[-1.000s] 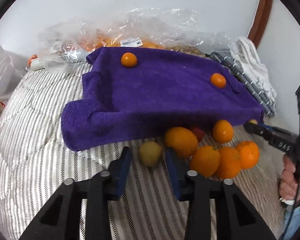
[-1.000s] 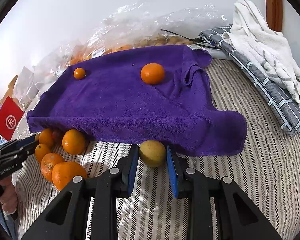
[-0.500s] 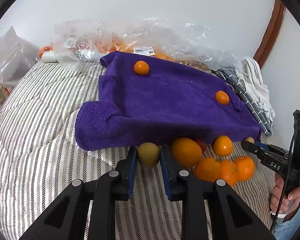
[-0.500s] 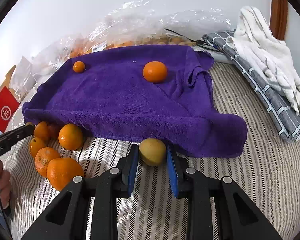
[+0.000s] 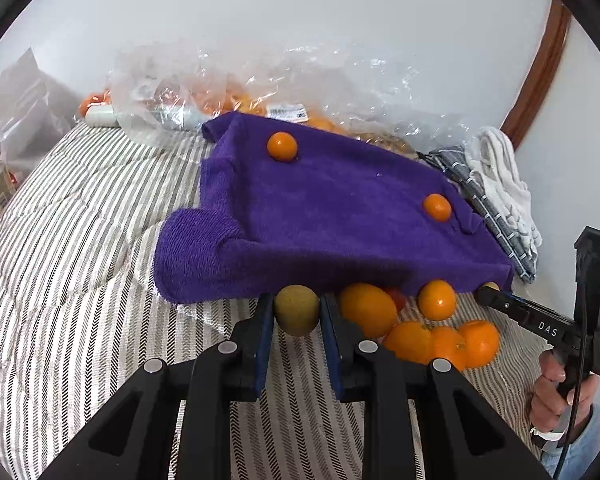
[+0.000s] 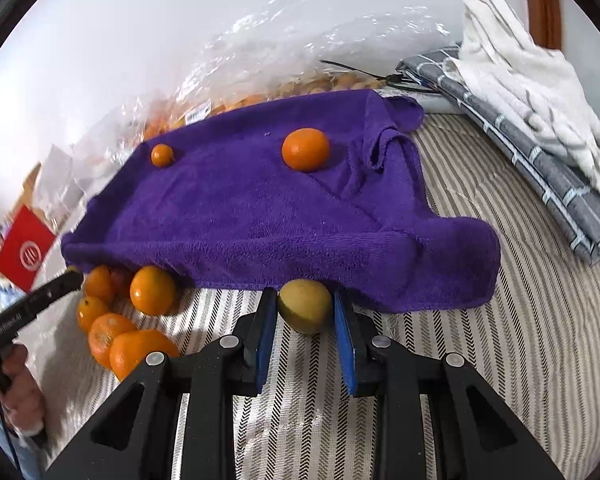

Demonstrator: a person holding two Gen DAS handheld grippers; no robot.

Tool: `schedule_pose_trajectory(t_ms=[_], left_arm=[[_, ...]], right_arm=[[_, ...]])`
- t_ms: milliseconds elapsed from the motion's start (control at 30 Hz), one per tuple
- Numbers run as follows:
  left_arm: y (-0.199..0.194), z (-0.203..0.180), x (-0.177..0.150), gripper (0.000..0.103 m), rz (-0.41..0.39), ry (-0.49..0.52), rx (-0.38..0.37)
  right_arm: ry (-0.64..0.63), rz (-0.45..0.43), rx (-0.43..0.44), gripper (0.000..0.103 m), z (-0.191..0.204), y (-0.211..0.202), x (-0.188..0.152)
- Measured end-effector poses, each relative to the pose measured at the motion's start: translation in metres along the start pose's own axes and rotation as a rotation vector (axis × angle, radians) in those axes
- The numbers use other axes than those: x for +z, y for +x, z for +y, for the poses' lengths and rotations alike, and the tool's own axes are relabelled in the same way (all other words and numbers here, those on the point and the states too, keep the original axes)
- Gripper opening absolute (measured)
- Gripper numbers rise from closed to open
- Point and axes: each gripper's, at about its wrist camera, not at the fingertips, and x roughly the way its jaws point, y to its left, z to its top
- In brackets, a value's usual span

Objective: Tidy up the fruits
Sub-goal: 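Lift the green-yellow citrus with the right gripper and carry it over the towel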

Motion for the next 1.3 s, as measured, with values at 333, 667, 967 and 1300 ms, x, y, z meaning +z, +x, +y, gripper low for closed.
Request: schedule_pose_trajectory(t_ms=[333,667,967,1300], left_arm=[[-0.028,-0.011,0.002,0.023,-0.126,0.068,0.024],[-0.068,-0.041,0.068,0.023,-0.246,0.094,0.106],[-0.003,-0.049,0.101,0.023,-0.239,0.073,0.166],[0.054,-0.031,0.081,0.023,-0.12,0.05,0.164]], right_arm=[[-0.186,-0.086,-0.005,0.028,0.034,-0.027,-0.002],[-0.159,-0.225,-0.043,0.028,0.042,-0.073,0.061],[-0.111,-0.207,-0.055,0.028,0.03,-0.031,0.092],[-0.078,-0.135,-0.065,0.028,0.009,0.01,0.082]])
